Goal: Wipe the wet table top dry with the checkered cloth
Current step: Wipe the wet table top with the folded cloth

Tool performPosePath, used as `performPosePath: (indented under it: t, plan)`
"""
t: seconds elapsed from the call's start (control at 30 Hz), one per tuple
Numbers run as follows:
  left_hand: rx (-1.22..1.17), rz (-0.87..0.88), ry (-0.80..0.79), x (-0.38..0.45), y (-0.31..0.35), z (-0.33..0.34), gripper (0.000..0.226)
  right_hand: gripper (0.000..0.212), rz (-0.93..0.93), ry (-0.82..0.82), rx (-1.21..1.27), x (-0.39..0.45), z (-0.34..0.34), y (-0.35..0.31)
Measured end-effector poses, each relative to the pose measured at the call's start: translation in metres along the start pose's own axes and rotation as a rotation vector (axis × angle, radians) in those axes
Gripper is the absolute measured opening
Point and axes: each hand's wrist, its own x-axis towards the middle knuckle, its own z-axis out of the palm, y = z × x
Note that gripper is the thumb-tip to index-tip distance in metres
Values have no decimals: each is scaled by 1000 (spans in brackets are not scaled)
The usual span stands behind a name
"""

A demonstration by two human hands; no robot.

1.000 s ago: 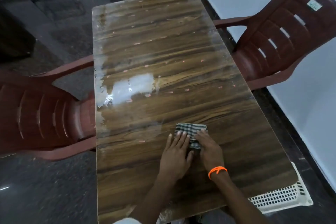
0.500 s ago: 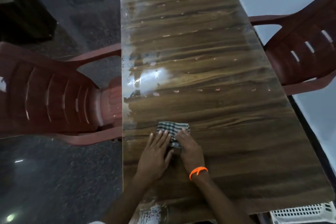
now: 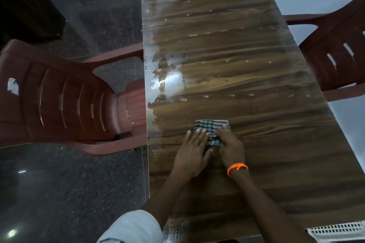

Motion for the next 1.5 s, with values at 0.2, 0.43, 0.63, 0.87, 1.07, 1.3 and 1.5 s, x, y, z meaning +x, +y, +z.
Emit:
performPosePath:
  t: [0.2,0.43,0.63,0.87,1.07,1.3,1.5]
  plan:
    - [-8,-51,9,-40,-67,-20,70,42,-82,-103,20,-4,54,-58]
    - [-40,-8,-85,-122,-66,-6,80,49,-165,-146,14,-82,58,-72]
    - [-66,27,-60,-82,-30,-5,78,53,-19,3,-6,-63,39,-34]
    - [-14,-34,29,-54,-89,-23,81,46,-50,43,79,-8,83,-87]
    - [0,64,-1,-118,-141,-13,87,38,-128,-83,-20,-56,109,-127]
    - [58,179,-180,-147,-110,-15,89,51,-12,-25,-51,-122,89,-113]
    - [96,207,-114,-84,-116,-25,77,43,147,77,-15,-71,93,-102]
